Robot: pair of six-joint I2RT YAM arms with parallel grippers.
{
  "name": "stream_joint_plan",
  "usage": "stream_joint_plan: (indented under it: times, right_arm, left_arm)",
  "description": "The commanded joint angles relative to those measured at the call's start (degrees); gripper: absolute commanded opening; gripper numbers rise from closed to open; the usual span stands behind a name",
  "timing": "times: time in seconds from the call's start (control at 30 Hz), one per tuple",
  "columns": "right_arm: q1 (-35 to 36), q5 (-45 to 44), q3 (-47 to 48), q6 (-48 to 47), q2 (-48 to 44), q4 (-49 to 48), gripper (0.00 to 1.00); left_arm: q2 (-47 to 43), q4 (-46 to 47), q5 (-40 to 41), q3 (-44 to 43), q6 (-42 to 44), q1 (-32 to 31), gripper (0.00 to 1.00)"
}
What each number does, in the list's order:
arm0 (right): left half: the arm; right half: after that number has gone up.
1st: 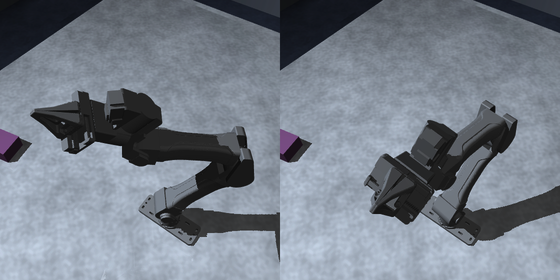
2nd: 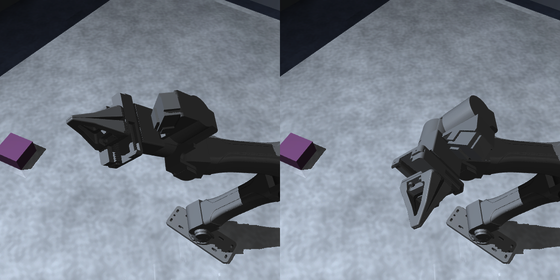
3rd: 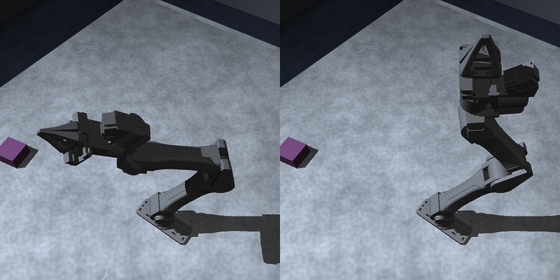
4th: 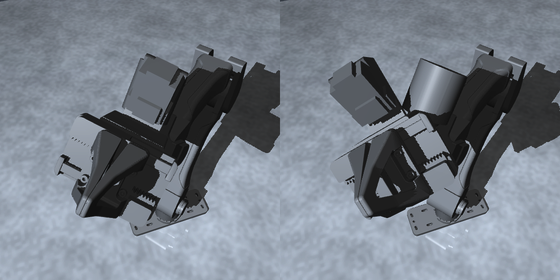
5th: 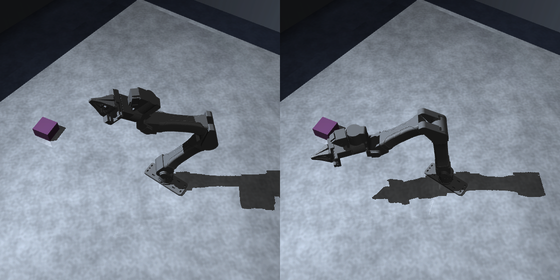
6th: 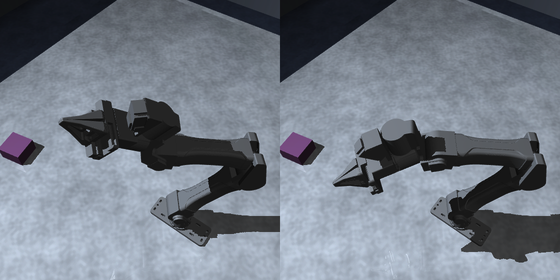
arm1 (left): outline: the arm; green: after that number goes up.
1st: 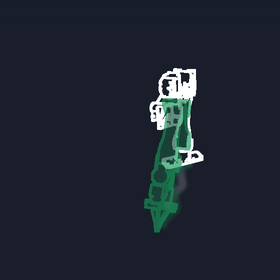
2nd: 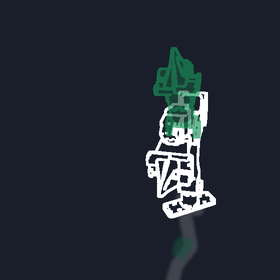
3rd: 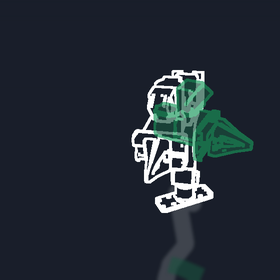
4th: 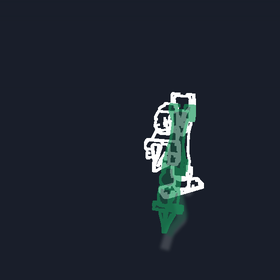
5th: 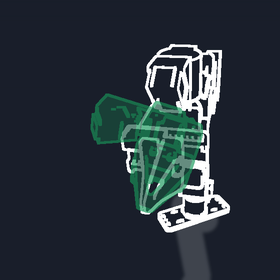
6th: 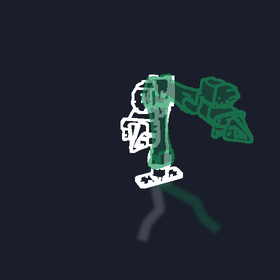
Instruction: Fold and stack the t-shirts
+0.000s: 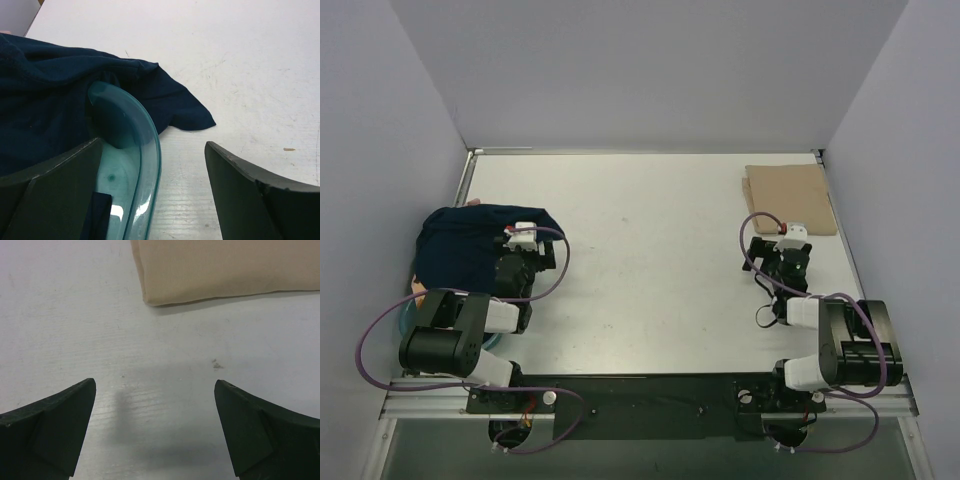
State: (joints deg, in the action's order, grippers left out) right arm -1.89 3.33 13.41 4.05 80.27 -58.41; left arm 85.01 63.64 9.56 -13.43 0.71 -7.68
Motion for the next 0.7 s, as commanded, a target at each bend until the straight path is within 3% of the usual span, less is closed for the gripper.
stream_joint_plan:
  times: [0.0, 0.07, 0.2, 0.3, 0.43, 0.47, 0.5, 0.63, 0.67]
  right_arm:
    - [-1.6, 0.1, 5.4, 2.4, -3.6, 9.2, 1.0]
    - [-2.2, 1.5, 9.4, 2.3, -6.6, 17.1, 1.0]
    - [-2.4, 6.4, 14.3, 3.8, -12.9, 21.0, 1.0]
    - [-2.3, 9.8, 18.9, 7.0, -16.9, 26.5, 1.0]
    - [-1.5, 15.3, 27.6, 9.0, -17.5, 33.3, 1.0]
    - [-1.1, 17.2, 30.7, 9.2, -16.9, 34.6, 1.0]
    - [-0.2, 18.3, 32.0, 9.3, -16.5, 36.5, 1.0]
    - [3.4, 24.6, 39.6, 8.9, -13.2, 41.1, 1.0]
    - [4.7, 27.0, 41.8, 9.0, -11.8, 41.8, 1.0]
  left_arm:
    - [0.4, 0.5, -0.7, -0.9, -0.3, 0.6, 0.94]
    - [0.4, 0.4, -0.7, -1.0, -0.3, 0.5, 0.94]
    - [-1.1, 2.2, -2.8, 0.5, 1.3, 0.6, 0.94]
    - [-12.9, -5.2, -7.9, 0.7, 2.1, 0.5, 0.96]
    - [-27.1, -26.1, -13.9, -7.2, 3.6, 0.3, 0.97]
    - [-28.5, -30.5, -14.8, -12.5, 4.0, 0.0, 0.97]
    - [-30.2, -41.1, -15.4, -15.5, 4.1, -0.2, 0.97]
    - [-25.9, -71.2, -6.1, -40.0, -0.4, -0.4, 0.97]
    - [-23.1, -75.9, -2.8, -42.7, -0.4, -0.5, 0.97]
